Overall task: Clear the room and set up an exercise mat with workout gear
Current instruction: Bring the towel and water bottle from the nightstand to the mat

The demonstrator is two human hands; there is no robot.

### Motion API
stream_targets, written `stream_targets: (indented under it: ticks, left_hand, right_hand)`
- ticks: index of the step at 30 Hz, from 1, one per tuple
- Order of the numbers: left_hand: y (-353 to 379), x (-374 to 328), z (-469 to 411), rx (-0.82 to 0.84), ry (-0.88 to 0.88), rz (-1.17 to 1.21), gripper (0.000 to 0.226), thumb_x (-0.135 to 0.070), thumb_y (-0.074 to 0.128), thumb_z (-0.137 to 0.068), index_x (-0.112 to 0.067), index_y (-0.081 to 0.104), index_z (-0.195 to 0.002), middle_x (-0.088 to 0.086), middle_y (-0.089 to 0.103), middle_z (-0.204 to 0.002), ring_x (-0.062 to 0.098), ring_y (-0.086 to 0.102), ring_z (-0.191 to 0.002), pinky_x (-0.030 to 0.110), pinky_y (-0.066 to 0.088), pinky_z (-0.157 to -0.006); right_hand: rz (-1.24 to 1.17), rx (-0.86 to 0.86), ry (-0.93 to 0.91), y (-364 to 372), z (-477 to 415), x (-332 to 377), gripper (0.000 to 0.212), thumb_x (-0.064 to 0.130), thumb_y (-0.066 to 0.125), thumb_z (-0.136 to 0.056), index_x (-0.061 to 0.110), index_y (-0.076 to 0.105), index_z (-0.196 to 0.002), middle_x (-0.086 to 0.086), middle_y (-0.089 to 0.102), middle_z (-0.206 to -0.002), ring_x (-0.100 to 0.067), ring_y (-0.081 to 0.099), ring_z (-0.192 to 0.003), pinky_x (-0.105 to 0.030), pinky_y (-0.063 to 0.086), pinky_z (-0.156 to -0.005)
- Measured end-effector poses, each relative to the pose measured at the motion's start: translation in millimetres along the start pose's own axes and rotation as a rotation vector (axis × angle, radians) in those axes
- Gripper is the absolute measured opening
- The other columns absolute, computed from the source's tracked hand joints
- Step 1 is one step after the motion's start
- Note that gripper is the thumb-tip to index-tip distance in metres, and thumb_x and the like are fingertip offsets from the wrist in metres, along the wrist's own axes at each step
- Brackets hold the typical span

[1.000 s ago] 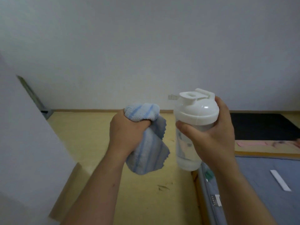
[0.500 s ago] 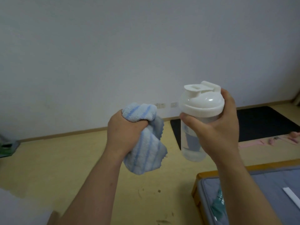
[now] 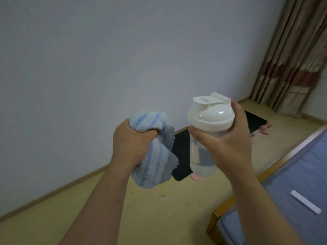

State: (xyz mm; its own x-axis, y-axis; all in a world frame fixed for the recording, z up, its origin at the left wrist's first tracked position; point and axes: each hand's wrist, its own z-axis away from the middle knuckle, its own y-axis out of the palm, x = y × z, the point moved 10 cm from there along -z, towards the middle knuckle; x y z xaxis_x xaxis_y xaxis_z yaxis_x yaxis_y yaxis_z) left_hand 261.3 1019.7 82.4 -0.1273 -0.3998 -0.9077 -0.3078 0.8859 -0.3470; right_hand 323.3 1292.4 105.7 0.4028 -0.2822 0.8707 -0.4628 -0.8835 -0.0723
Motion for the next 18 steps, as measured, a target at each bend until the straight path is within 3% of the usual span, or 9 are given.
stream_targets:
  ticks: [2, 6, 9, 15, 18]
  left_hand:
    - [27, 2, -27, 0.068, 0.015, 0.002, 0.029, -0.033, 0.087, -0.070, -0.028, 0.068, -0.091, -0.016, 0.072, -0.090, -0.001, 0.068, -0.082, 0.024, 0.053, -0.070]
    - [84, 5, -75, 0.176, 0.034, 0.006, 0.030, -0.034, 0.087, -0.071, -0.033, 0.063, -0.087, -0.019, 0.068, -0.090, -0.009, 0.062, -0.079, 0.013, 0.046, -0.064]
    - [127, 0, -111, 0.216, 0.069, 0.006, 0.031, -0.036, 0.087, -0.071, -0.030, 0.067, -0.094, -0.018, 0.070, -0.092, -0.005, 0.065, -0.082, 0.016, 0.049, -0.067]
    - [204, -24, -184, 0.304, 0.119, -0.051, 0.028, -0.040, 0.086, -0.071, -0.033, 0.064, -0.085, -0.018, 0.069, -0.085, -0.002, 0.065, -0.080, 0.020, 0.051, -0.069]
    - [241, -31, -220, 0.332, 0.124, -0.046, 0.027, -0.041, 0.086, -0.072, -0.033, 0.065, -0.086, -0.018, 0.069, -0.085, -0.005, 0.065, -0.079, 0.016, 0.049, -0.065]
  right_hand:
    - [0.033, -0.031, -0.002, 5, -17, -11, 0.088, 0.029, 0.095, -0.060, 0.044, 0.047, -0.132, 0.027, 0.059, -0.116, 0.005, 0.060, -0.105, -0.014, 0.051, -0.079]
    - [0.074, -0.089, 0.008, 6, -56, -44, 0.092, 0.028, 0.096, -0.059, 0.043, 0.045, -0.134, 0.024, 0.058, -0.121, -0.002, 0.061, -0.109, -0.028, 0.055, -0.087]
    - [0.109, -0.115, -0.017, 3, -93, -69, 0.097, 0.030, 0.095, -0.059, 0.041, 0.041, -0.139, 0.026, 0.053, -0.125, 0.001, 0.058, -0.112, -0.026, 0.053, -0.089]
    - [0.195, -0.152, -0.042, -10, -181, -107, 0.100, 0.033, 0.095, -0.060, 0.045, 0.037, -0.140, 0.020, 0.050, -0.131, -0.001, 0.053, -0.115, -0.026, 0.049, -0.093]
    - [0.273, -0.176, -0.069, -15, -225, -124, 0.101, 0.034, 0.095, -0.059, 0.044, 0.038, -0.141, 0.014, 0.049, -0.135, 0.009, 0.045, -0.116, -0.009, 0.040, -0.095]
